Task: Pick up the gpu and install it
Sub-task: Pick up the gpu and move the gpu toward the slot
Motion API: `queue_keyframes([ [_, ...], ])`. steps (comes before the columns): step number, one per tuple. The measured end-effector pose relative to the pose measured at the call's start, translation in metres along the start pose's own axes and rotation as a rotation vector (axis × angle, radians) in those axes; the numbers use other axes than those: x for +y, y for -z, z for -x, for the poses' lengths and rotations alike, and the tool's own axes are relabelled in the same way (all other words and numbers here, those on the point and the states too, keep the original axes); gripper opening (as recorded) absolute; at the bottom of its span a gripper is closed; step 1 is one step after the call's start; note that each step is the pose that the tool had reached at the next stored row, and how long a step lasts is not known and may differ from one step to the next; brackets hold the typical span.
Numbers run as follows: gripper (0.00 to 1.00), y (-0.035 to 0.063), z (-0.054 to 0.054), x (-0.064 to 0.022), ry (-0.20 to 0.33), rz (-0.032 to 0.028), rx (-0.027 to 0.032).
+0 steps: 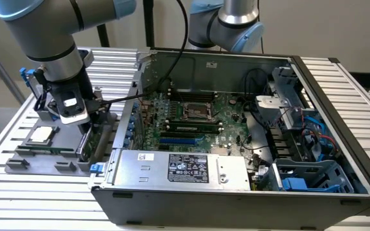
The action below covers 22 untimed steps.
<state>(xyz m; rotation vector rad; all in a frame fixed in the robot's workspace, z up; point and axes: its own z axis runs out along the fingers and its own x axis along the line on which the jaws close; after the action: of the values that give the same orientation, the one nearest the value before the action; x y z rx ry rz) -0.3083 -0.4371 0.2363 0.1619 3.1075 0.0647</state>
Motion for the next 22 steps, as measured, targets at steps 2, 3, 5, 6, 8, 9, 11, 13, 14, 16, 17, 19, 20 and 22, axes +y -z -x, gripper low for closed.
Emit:
queue_keyframes([
  [2, 0.0, 0.0, 0.0, 0.0, 0.0, 0.0, -0.0001],
  [3, 0.0, 0.0, 0.0, 0.0, 0.0, 0.0, 0.0],
  [5, 0.0, 0.0, 0.0, 0.0, 0.0, 0.0, -0.0001],
  [6, 0.0, 0.0, 0.0, 0.0, 0.0, 0.0001, -0.0001],
  [8, 0.0, -0.0001, -0.0006, -0.0001, 0.002, 0.0001, -0.0001],
  [9, 0.0, -0.0001, -0.0012, -0.0001, 0.004, 0.0003, 0.0001],
  [11, 0.0, 0.0, -0.0029, -0.0003, 0.013, 0.0005, 0.0004],
  [13, 0.0, 0.0001, -0.0046, -0.0005, 0.025, 0.0008, 0.0009],
  [14, 0.0, 0.0001, -0.0051, -0.0005, 0.03, 0.0009, 0.0013],
  [16, 0.0, 0.0002, -0.0053, -0.0006, 0.037, 0.0012, 0.0014],
  [17, 0.0, 0.0003, -0.0053, -0.0006, 0.038, 0.0013, 0.0014],
  [19, 0.0, 0.0014, -0.0055, -0.0006, 0.04, 0.0013, 0.0019],
  [20, 0.0, 0.0021, -0.0055, -0.0005, 0.041, 0.002, 0.0019],
  [22, 0.0, 0.0039, -0.0054, -0.0004, 0.045, 0.0037, 0.0021],
])
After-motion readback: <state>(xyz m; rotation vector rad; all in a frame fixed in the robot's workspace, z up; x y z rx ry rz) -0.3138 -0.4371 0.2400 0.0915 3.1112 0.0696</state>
